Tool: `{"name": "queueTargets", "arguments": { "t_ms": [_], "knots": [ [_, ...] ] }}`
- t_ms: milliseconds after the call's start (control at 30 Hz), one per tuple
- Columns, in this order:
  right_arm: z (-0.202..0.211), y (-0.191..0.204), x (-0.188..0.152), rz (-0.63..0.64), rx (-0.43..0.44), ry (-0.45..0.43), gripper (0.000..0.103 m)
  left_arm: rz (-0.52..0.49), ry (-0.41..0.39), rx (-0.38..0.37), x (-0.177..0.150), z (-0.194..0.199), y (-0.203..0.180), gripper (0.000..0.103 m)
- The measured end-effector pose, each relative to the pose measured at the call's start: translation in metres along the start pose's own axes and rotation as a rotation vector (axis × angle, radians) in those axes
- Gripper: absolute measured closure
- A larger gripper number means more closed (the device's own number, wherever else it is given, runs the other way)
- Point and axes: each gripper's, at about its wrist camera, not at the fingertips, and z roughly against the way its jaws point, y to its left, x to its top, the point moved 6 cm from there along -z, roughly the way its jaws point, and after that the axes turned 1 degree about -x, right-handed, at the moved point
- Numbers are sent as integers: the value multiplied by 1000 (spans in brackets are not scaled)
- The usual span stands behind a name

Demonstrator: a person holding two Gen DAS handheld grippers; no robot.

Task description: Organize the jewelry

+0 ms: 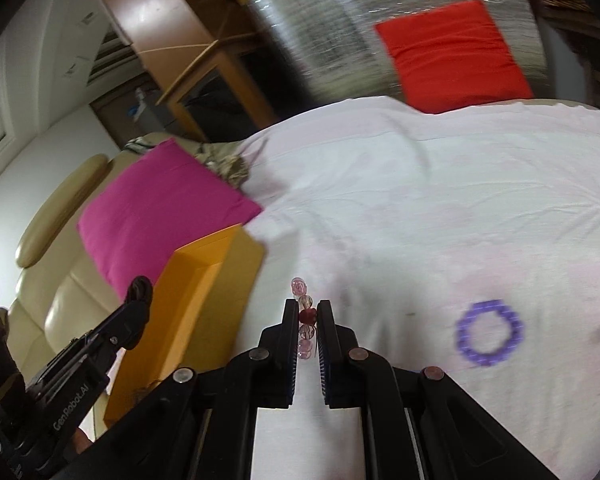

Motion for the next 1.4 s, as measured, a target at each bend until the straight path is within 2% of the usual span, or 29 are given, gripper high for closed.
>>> {"name": "queueTargets", "arguments": {
  "t_ms": [267,967,1400],
  "knots": [
    [-12,31,-4,27,41,19,93,42,-19,115,-1,7,50,92],
    [-46,105,-17,94,153,50,93,81,11,223,-12,-1,110,92],
    [-74,142,-26,146,202,80,93,128,96,288,-29,-27,158,92]
  ]
}}
